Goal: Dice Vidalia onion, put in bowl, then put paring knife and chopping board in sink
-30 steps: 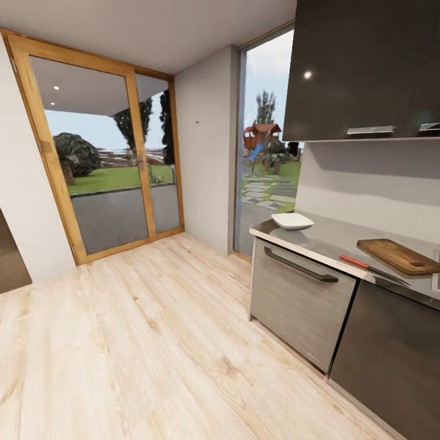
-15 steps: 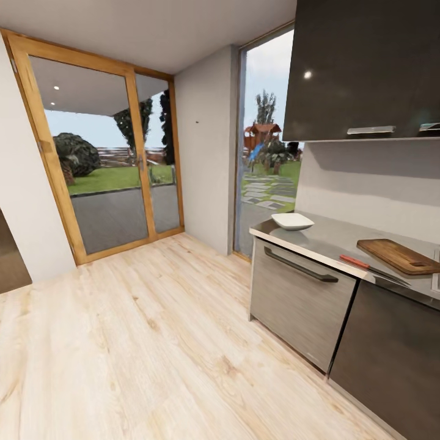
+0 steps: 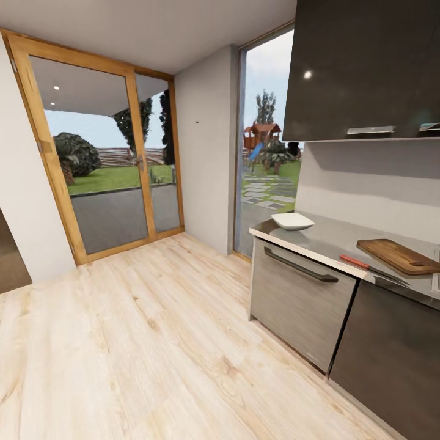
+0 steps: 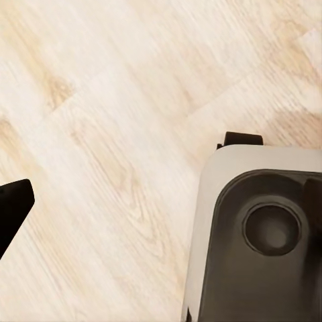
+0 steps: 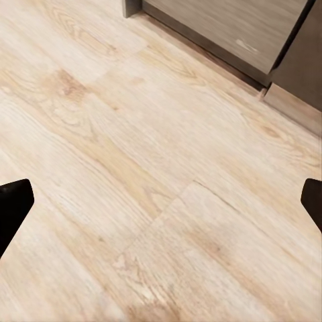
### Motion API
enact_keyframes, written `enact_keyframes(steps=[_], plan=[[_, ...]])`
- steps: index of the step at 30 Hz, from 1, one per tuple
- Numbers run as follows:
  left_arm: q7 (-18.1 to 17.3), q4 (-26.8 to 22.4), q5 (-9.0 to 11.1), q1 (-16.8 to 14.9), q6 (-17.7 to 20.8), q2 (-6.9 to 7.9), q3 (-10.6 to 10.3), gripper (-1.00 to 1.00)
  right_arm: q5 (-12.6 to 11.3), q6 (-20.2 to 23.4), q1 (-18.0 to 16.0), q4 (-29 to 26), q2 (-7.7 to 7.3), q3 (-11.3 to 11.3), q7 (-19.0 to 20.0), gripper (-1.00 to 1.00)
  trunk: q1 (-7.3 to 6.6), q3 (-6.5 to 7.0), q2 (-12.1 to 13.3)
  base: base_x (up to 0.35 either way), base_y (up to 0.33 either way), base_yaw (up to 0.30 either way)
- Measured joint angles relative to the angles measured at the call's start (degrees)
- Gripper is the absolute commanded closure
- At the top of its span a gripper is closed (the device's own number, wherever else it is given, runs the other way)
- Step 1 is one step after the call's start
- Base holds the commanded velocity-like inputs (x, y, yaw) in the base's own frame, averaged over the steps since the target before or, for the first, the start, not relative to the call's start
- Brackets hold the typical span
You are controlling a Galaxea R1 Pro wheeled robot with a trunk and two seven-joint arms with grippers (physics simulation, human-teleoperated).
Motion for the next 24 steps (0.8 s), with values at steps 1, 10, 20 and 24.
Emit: enact_keyframes(steps=[1,10,20,24], plan=[[0.0,0.0,0.0,0.0,0.0,0.01,0.0,-1.0,0.0,0.0,0.0,0.0,-0.02,0.0,0.0,-1.0,0.0,0.0,0.0,0.0,0.0,0.0],[0.0,0.0,0.0,0.0,0.0,-0.02,0.1,-1.0,0.0,0.0,0.0,0.1,-0.08,0.0,0.0,-1.0,0.0,0.0,0.0,0.0,0.0,0.0],[0.0,0.0,0.0,0.0,0.0,0.01,0.1,-1.0,0.0,0.0,0.0,0.1,0.02,0.1,0.1,-1.0,0.0,0.0,0.0,0.0,0.0,0.0],[0.0,0.0,0.0,0.0,0.0,0.01,0.1,-1.0,0.0,0.0,0.0,0.1,0.03,0.1,0.1,-1.0,0.0,0.0,0.0,0.0,0.0,0.0]])
